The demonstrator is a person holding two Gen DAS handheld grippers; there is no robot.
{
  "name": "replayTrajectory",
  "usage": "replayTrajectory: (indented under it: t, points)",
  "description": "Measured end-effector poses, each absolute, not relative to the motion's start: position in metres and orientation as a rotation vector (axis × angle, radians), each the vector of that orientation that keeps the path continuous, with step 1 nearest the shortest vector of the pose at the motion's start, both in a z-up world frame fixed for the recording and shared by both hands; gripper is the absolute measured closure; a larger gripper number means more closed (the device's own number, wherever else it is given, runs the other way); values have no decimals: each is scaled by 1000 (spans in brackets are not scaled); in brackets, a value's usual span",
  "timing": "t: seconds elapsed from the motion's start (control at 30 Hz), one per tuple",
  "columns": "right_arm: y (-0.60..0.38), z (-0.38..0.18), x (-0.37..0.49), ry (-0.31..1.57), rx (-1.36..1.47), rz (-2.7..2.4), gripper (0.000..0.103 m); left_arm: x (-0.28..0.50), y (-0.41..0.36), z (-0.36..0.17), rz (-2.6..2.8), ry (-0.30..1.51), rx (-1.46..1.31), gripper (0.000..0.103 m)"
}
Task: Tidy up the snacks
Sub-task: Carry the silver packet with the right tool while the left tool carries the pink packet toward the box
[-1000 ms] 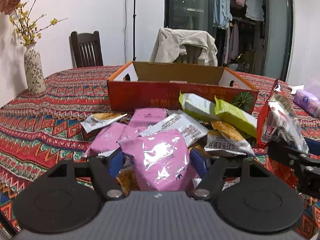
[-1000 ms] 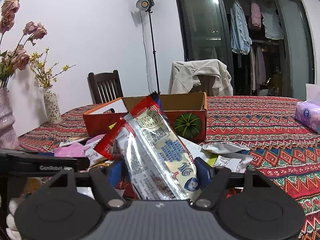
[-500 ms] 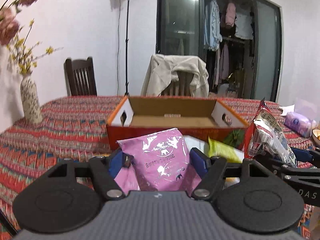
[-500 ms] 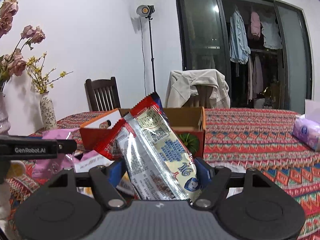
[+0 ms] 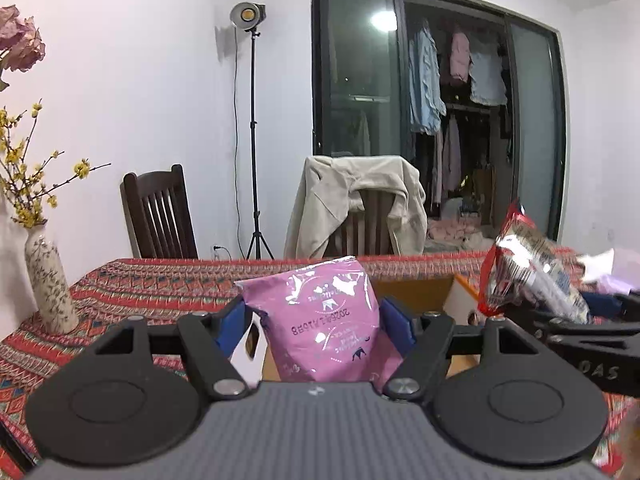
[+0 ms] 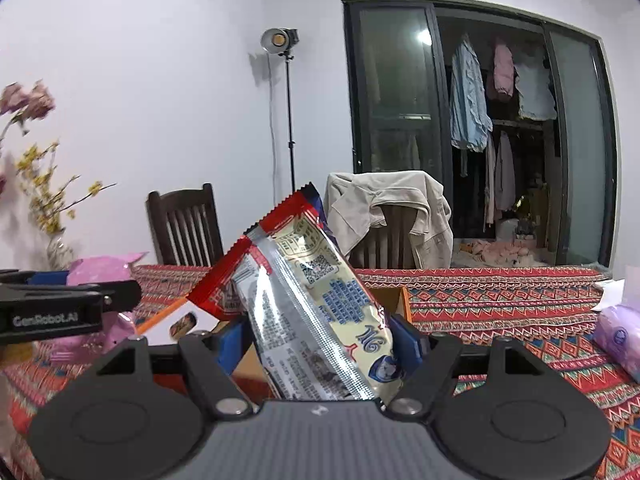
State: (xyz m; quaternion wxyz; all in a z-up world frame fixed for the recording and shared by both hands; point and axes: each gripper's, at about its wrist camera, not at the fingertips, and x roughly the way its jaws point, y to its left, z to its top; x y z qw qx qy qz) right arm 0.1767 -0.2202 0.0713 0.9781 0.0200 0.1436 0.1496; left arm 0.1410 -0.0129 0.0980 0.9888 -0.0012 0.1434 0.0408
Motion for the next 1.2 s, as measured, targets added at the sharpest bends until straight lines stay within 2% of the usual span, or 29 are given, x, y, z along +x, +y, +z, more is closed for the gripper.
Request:
replayTrajectory:
  t: [0.43, 1.03, 1.1, 1.13, 1.2]
  points:
    - [-191, 73, 275, 342, 59, 213, 30, 239, 15, 110, 112, 293, -117, 31]
    - [-182, 12, 330, 493, 61, 240, 28, 294, 35, 50, 170, 407, -123, 30]
    - [-183, 10, 330, 499, 71, 255, 9, 292, 34, 50, 149, 395, -121, 19]
    - [-185, 10, 328, 494, 79, 261, 0, 290, 34, 51, 140, 385, -124, 2]
    - [-187, 10, 325, 488, 80, 266, 0, 285, 33, 52, 142, 355, -129, 0]
